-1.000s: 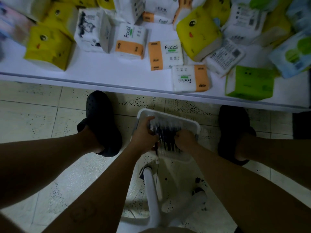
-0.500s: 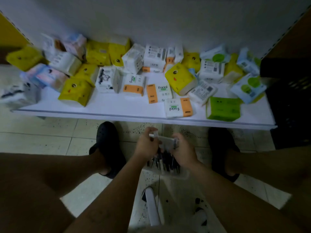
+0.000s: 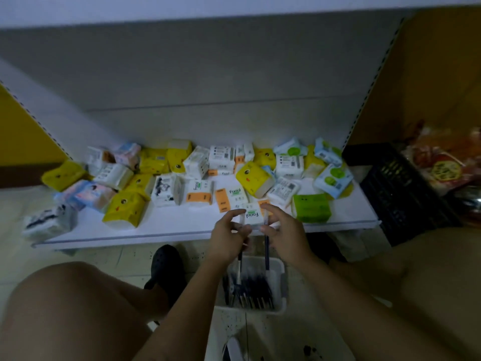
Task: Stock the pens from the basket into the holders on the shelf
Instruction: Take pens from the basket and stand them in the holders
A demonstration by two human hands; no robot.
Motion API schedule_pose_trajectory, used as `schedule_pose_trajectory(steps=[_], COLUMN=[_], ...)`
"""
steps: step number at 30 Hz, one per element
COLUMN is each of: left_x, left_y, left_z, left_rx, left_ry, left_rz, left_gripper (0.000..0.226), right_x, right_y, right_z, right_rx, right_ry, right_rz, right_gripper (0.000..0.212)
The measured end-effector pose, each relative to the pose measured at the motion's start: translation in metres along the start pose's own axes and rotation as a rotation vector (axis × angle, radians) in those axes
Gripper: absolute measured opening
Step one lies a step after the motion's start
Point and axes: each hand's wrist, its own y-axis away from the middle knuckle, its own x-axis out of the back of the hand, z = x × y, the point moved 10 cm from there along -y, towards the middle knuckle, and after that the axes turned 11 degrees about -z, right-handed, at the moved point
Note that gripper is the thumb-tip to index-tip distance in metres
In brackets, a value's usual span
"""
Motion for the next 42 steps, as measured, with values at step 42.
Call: schedule_pose_trajectory(steps=[42], left_x=[-0.052], left_y=[0.058], left_z=[0.547], left_rx=[-0.956], left_ry=[-0.513], left_rz=[0.106], left_gripper=[0.022], right_x=[0.382], right_y=[0.005], right_z=[-0.359], right_rx=[0.593], right_ry=[-0.084], right_rz=[0.548], right_gripper=[0.022])
